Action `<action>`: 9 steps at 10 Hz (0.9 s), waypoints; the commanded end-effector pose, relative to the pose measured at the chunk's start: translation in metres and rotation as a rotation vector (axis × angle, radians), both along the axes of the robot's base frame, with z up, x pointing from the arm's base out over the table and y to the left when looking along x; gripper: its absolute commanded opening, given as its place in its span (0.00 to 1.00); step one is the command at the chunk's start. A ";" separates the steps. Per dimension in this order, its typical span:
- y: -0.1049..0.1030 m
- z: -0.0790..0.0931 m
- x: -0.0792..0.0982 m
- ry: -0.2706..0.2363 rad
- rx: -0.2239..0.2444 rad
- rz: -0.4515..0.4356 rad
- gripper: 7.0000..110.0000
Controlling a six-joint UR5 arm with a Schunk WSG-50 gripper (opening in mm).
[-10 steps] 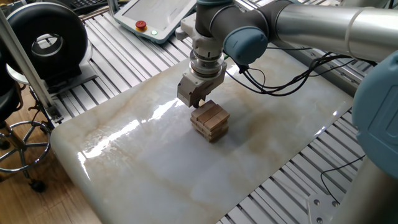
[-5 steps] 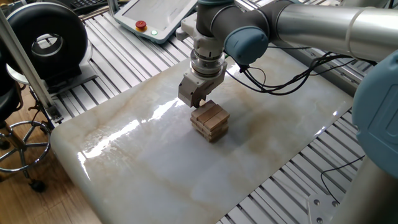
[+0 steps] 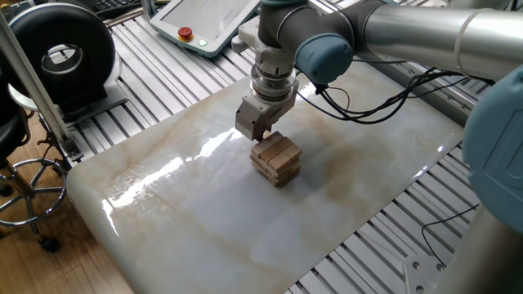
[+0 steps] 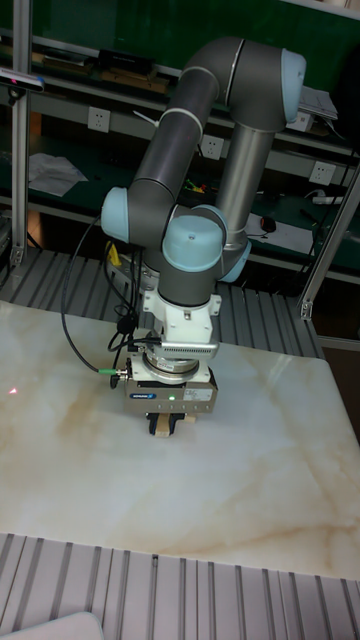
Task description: Play Jenga
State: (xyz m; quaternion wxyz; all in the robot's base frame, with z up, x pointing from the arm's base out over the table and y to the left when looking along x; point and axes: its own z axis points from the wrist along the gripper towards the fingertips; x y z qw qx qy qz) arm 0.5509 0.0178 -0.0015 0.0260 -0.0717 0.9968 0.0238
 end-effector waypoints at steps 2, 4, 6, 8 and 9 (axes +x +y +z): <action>-0.002 -0.001 0.001 -0.002 0.013 -0.003 0.00; -0.003 -0.002 0.001 -0.004 0.013 -0.003 0.00; -0.005 -0.002 0.001 -0.004 0.009 -0.001 0.00; -0.007 -0.002 0.001 -0.004 0.008 0.003 0.00; -0.009 -0.002 0.001 -0.004 0.008 0.005 0.00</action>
